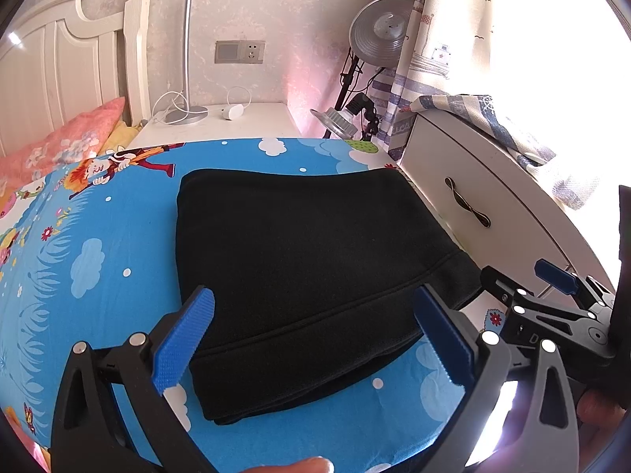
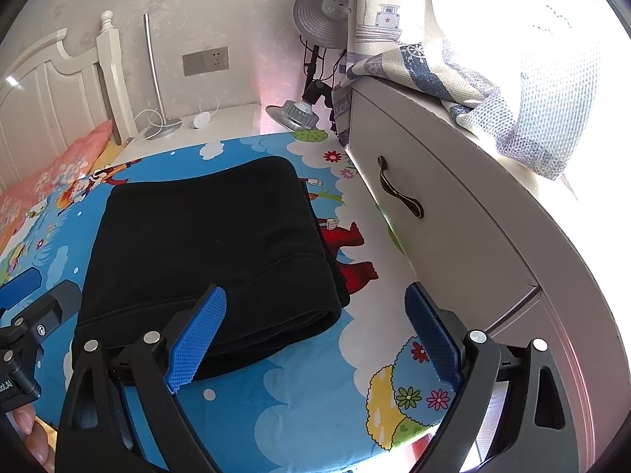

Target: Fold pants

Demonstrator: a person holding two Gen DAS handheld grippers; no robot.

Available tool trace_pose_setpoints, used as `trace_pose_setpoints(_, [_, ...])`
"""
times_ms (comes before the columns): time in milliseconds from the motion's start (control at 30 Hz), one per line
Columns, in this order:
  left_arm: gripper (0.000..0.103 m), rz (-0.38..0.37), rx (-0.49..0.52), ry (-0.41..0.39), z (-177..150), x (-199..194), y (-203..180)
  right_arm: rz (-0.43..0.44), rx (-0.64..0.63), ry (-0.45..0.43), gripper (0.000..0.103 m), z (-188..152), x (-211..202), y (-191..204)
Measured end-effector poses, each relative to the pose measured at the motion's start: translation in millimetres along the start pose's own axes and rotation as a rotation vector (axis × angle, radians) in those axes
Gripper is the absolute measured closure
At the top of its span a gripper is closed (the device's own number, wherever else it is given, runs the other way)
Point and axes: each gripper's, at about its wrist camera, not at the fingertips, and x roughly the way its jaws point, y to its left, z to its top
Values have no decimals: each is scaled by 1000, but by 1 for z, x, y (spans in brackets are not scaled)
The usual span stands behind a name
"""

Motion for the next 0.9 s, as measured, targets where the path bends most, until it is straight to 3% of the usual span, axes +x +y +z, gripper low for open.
trace_pose_setpoints(600, [2, -1, 4, -12, 0, -2, -3, 2, 2, 3, 15, -1, 1, 0])
trace_pose_setpoints(833, [2, -86, -20, 6, 4, 1, -6, 5, 13, 1, 15, -4, 4, 0])
trace_pose_setpoints(900, [2, -57, -35, -10, 7, -4, 12, 18, 29, 2, 12, -6, 7, 0])
